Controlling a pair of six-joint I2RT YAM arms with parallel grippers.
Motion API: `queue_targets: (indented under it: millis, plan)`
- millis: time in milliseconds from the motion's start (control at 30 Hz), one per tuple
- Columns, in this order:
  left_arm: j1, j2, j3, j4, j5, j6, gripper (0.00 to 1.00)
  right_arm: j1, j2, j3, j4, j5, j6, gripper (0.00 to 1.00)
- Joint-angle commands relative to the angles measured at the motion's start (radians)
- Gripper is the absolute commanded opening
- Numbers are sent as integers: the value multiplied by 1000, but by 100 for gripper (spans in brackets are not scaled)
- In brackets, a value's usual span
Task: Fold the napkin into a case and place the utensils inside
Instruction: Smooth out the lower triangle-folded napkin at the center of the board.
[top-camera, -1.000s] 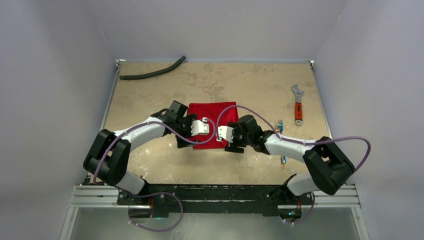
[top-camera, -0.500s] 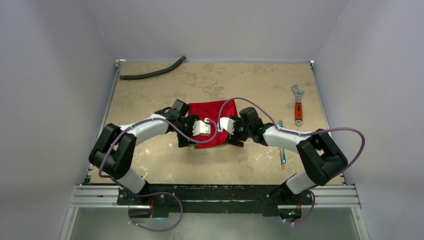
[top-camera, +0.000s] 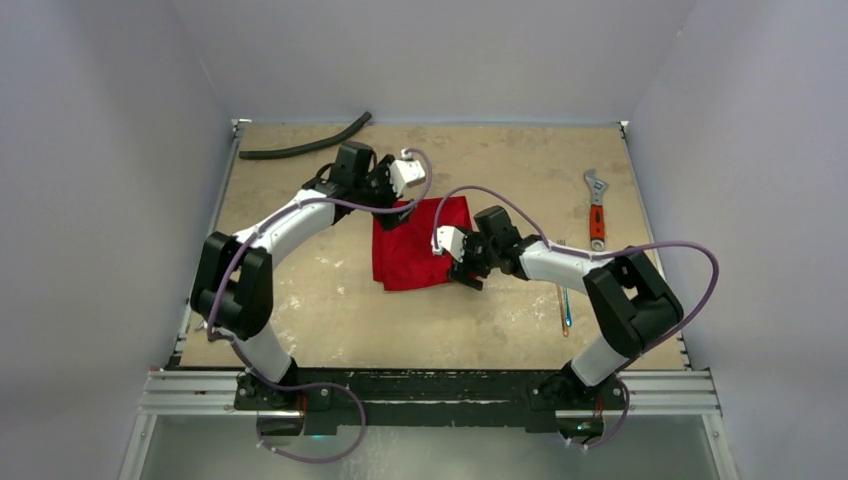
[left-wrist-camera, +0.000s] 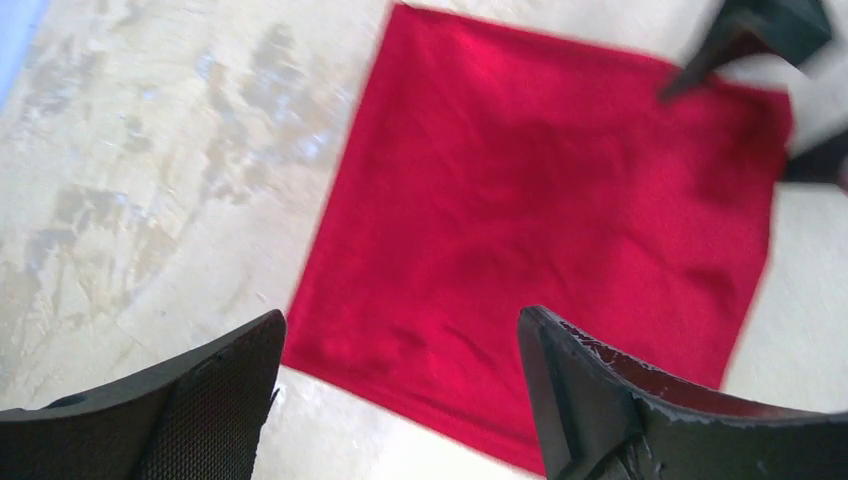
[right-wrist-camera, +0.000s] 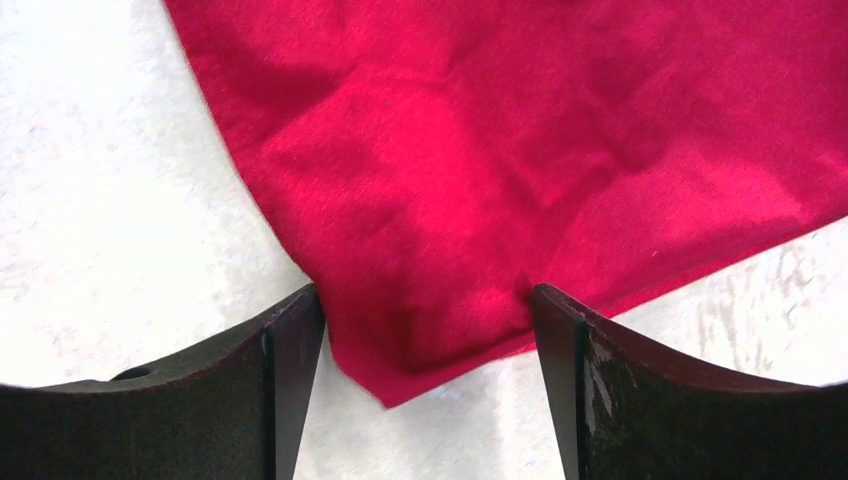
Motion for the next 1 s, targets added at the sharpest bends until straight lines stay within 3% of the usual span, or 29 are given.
queue_targets:
  millis: [0,233,467,633,967]
  plan:
    - [-3,122,80,156,-43,-250,84,9,-97,-90,18,46,25,80]
    - [-76,243,139,184,-108,-263,83,25,-235,-209,122,161,-14,87]
    - [-158,353,223,153,-241,-206,83,27,-200,-223,203,242,-133,85]
    - [-174,422,290,83,-287,-207,85,27,-154,-210,256,271,-210,75]
    - [-175,498,354,35,-315,-223,82,49,-121,-233,224,257,-276,78]
